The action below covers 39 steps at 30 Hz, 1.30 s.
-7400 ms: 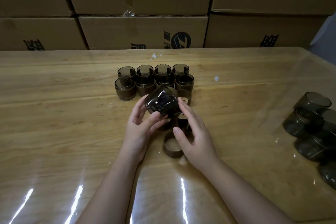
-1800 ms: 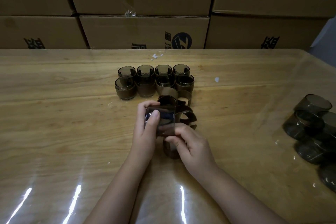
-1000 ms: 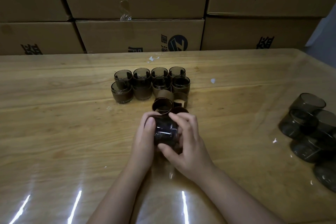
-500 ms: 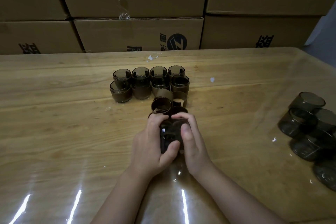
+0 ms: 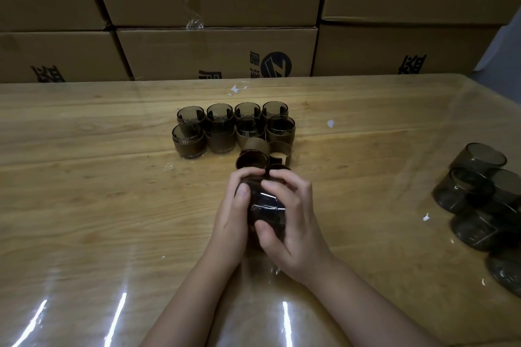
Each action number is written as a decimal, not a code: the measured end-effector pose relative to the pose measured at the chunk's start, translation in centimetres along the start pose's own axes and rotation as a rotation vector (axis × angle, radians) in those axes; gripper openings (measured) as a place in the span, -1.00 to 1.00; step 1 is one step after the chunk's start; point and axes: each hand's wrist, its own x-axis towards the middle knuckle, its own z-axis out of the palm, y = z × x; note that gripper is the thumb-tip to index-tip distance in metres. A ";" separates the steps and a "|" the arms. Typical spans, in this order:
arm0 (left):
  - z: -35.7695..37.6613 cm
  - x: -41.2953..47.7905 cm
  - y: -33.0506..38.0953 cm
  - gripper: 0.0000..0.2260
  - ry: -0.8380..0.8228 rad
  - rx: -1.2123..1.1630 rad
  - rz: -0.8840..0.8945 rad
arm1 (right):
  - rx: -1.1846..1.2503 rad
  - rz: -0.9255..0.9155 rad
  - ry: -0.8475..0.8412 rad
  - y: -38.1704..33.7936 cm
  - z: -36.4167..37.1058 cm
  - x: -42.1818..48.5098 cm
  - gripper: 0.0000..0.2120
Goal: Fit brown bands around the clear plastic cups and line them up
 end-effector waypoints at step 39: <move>-0.9 0.2 -1.1 -0.44 0.285 0.585 0.324 | 0.363 0.413 -0.019 0.1 0.7 -0.1 -0.54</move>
